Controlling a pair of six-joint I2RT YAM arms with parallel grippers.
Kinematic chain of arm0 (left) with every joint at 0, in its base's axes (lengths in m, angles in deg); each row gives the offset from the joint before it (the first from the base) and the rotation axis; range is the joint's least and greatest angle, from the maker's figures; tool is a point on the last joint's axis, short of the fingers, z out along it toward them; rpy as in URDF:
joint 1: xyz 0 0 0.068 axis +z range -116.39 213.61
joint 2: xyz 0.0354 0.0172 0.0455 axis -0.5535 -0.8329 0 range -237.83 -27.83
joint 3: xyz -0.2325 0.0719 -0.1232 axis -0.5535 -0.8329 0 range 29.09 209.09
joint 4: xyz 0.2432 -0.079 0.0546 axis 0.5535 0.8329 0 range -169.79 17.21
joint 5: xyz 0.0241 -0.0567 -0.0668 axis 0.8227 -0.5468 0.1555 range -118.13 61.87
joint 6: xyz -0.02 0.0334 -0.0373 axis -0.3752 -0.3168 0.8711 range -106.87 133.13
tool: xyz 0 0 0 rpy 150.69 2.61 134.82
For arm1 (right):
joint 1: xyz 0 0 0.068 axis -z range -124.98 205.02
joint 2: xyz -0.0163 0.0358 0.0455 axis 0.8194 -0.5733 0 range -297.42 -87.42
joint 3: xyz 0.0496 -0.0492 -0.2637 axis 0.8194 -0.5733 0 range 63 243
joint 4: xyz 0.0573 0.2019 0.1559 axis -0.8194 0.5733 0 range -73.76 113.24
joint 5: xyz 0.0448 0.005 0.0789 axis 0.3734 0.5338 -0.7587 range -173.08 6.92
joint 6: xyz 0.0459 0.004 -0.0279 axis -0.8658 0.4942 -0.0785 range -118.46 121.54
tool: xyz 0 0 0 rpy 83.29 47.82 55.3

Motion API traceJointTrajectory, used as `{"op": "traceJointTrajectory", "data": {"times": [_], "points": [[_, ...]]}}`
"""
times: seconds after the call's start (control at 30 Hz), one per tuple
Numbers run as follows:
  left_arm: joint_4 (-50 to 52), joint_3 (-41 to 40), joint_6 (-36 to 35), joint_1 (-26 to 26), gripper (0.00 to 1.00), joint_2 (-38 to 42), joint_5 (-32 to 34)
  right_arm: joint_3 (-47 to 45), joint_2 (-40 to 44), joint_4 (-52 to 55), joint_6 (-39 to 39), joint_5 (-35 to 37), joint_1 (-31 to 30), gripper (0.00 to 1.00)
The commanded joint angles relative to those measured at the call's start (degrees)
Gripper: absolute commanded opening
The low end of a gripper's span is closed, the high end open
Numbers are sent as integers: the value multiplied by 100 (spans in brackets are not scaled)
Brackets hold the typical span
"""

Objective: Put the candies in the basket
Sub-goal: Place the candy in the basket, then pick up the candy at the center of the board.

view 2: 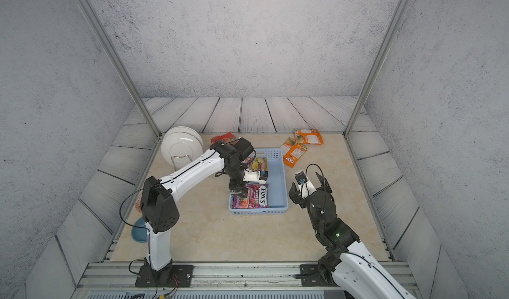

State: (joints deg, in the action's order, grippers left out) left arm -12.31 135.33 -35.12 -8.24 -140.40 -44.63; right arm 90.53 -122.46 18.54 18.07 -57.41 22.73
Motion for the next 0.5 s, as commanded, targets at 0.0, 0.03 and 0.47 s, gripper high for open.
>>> {"op": "traceJointTrajectory", "data": {"times": [0.0, 0.03, 0.47], "points": [[-79, -242, 361, 208, 76, 395, -69, -46, -19, -134, -44, 114, 17, 99], [-190, -347, 466, 276, 77, 534, -106, -45, -45, -134, -43, 158, 15, 99], [-552, -970, 1359, 1223, 82, 1860, -288, 251, -516, 108, -235, 659, 61, 99]]}}
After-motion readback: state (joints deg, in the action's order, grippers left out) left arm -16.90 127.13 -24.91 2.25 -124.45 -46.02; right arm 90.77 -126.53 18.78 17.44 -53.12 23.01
